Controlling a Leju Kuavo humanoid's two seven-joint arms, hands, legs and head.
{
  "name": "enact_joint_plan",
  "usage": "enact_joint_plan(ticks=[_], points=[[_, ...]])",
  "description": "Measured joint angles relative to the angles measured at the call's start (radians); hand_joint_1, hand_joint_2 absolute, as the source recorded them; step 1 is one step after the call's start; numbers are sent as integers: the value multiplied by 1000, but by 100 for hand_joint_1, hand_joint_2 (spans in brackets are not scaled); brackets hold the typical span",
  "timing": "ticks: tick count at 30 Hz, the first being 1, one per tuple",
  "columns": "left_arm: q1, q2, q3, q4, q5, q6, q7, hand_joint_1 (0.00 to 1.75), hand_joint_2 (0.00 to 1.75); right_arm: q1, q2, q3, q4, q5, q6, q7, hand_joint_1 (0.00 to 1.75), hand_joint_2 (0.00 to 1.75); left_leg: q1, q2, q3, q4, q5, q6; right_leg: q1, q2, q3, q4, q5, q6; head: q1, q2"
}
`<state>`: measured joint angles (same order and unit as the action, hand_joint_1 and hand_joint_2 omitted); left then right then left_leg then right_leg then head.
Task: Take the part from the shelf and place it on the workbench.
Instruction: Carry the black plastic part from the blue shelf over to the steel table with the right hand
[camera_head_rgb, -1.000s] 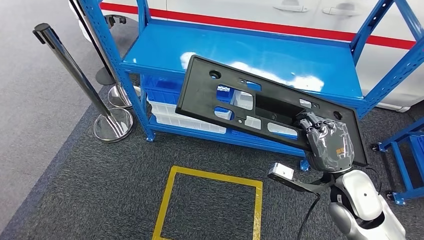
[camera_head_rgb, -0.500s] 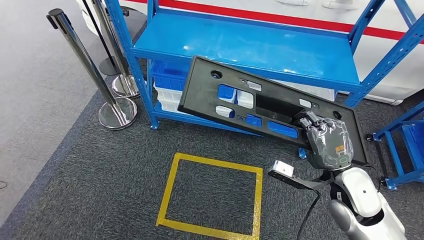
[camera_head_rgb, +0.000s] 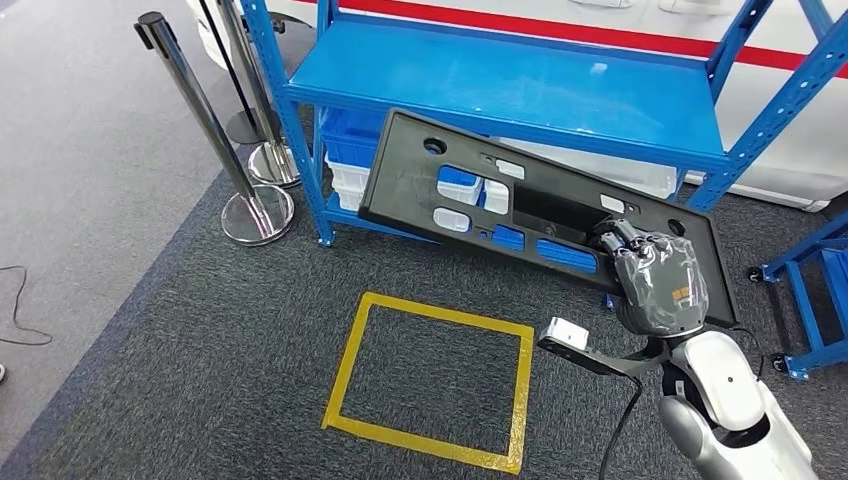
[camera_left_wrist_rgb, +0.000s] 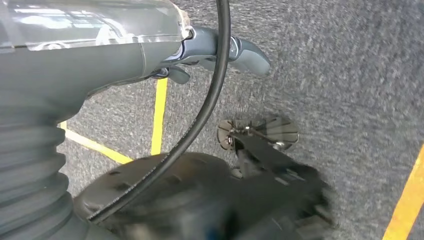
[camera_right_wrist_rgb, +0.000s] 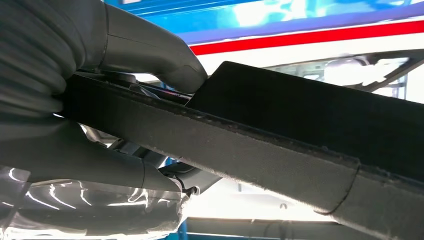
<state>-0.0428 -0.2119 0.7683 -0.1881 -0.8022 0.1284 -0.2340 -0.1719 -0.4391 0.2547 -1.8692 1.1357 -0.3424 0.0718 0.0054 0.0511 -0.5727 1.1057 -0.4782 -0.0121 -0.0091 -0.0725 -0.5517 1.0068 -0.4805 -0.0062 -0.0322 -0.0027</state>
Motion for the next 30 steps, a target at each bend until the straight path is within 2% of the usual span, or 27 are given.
enact_joint_plan(ticks=[1, 2, 4, 5, 7, 8, 9, 10, 11, 12, 13, 15, 16, 17, 19, 20, 21, 23, 25, 26, 27, 28, 30], points=[[-1, 0, 0, 0, 0, 0, 0, 0, 175, 0, -1, 0, 0, 0, 0, 0, 175, 175, -2, 13, 22, -42, -7, 4, 3, -8, -4, 7, -1, 5, 0, 0], [-1, 0, 0, 0, 1, 1, -1, 0, 175, 0, -3, 0, 0, -1, 0, 0, 175, 175, -5, 16, 29, -61, -15, 10, 6, -18, -8, 12, 0, 10, 0, 0], [-1, 1, 0, 0, 3, 2, -1, 0, 175, -1, -5, 0, 0, -1, 1, 1, 175, 175, -4, -5, 22, -73, -12, 28, 6, -31, -13, 18, 1, 20, 0, 0], [0, 1, 0, 0, 3, 2, -1, 0, 175, -1, -5, 0, 0, -2, 1, 1, 175, 175, -3, -15, 18, -76, -6, 38, 3, -20, -17, 26, -9, 25, 0, 0], [0, 1, 0, 0, 3, 3, -1, 0, 175, 0, -8, -1, 0, -3, 2, 1, 175, 175, 0, -32, 11, -81, 6, 55, -3, 27, -46, 96, -63, 34, 0, 0], [0, 1, 0, 0, 3, 4, -1, 0, 175, 1, -9, -1, 0, -4, 2, 1, 175, 175, -1, -41, 5, -81, 11, 60, -4, 48, -73, 158, -99, 37, 0, 0], [0, 1, 0, 0, 3, 4, -1, 0, 175, 3, -11, -1, 1, -4, 2, 1, 175, 175, -2, -52, -1, -80, 15, 62, -5, 59, -102, 224, -130, 38, 0, 0], [0, 1, 0, 0, 3, 4, -1, 0, 175, 5, -11, -1, 2, -4, 2, 1, 175, 175, -3, -64, -5, -80, 19, 63, -5, 63, -122, 271, -144, 39, 0, 0], [1, 1, 0, 0, 3, 4, -1, 0, 175, 7, -11, -1, 2, -5, 2, 1, 175, 175, -4, -76, -9, -80, 22, 63, -5, 64, -128, 287, -140, 38, 0, 0], [1, 1, 0, 0, 3, 4, -1, 0, 175, 8, -11, -1, 3, -5, 2, 1, 175, 175, -5, -89, -10, -79, 24, 61, -5, 66, -113, 262, -114, 35, 0, 0], [1, 1, 0, 0, 3, 4, -1, 0, 175, 8, -11, -1, 3, -5, 2, 1, 175, 175, -5, -101, -10, -79, 26, 60, -5, 75, -82, 202, -76, 31, 0, 0], [0, 0, 0, 0, 3, 4, -1, 0, 175, 8, -12, -1, 3, -5, 3, 1, 175, 175, -4, -124, -14, -78, 30, 53, -6, 121, -19, 74, -19, 21, 0, 0], [-1, 0, 1, 0, 3, 5, -2, 0, 175, 7, -13, -1, 3, -5, 3, 0, 175, 175, -3, -135, -19, -77, 34, 48, -5, 140, -2, 35, -7, 17, 0, 0], [-1, 0, 1, 0, 3, 6, -2, 0, 175, 7, -14, -1, 3, -5, 3, 0, 175, 175, -1, -146, -26, -76, 38, 41, -4, 151, 2, 20, -7, 15, 0, 0], [0, 0, 1, 0, 4, 8, -3, 0, 175, 5, -15, -1, 3, -5, 4, -1, 175, 175, 1, -166, -37, -77, 46, 27, -6, 130, 1, 7, -4, 12, 0, 0], [2, 1, 2, 0, 4, 10, -3, 0, 175, 4, -15, -1, 3, -3, 5, -1, 175, 175, -1, -159, -43, -72, 42, 21, -9, 117, 3, 0, -2, 9, 0, 0], [2, 2, 2, 0, 5, 12, -4, 0, 175, 5, -14, -1, 3, 0, 6, 0, 175, 175, -4, -141, -53, -52, 26, 16, -13, 104, 5, -8, 1, 6, 0, 0], [2, 4, 3, 0, 6, 16, -7, 0, 175, 7, -13, 0, 3, 12, 11, 2, 175, 175, -5, -89, -96, 47, -35, 6, -12, 77, 5, -14, 5, 0, -1, 0], [2, 6, 3, 0, 6, 19, -11, 0, 175, 11, -10, 4, 3, 27, 14, 5, 175, 175, -1, -66, -144, 168, -88, -3, -9, 49, 3, -11, 4, -2, -1, 0], [1, 9, 3, 0, 6, 19, -13, 0, 175, 11, -7, 8, 3, 35, 16, 7, 175, 175, -1, -62, -149, 192, -91, -5, -8, 36, 2, -9, 4, -3, -1, 0], [1, 12, 3, 0, 6, 19, -15, 0, 175, 10, -1, 14, 4, 44, 17, 8, 175, 175, 0, -58, -135, 176, -76, -7, -8, 23, 2, -7, 3, -3, -1, 0], [1, 17, 4, 0, 6, 19, -16, 0, 175, 6, 6, 23, 6, 52, 19, 10, 175, 175, 0, -51, -103, 124, -47, -6, -7, 11, 2, -5, 2, -2, -1, 0], [1, 28, 4, 0, 6, 25, -21, 0, 175, -14, 27, 46, 16, 71, 25, 15, 175, 175, -6, -11, -28, -14, 1, 2, -3, -7, 1, 0, -1, 1, -1, 0]])
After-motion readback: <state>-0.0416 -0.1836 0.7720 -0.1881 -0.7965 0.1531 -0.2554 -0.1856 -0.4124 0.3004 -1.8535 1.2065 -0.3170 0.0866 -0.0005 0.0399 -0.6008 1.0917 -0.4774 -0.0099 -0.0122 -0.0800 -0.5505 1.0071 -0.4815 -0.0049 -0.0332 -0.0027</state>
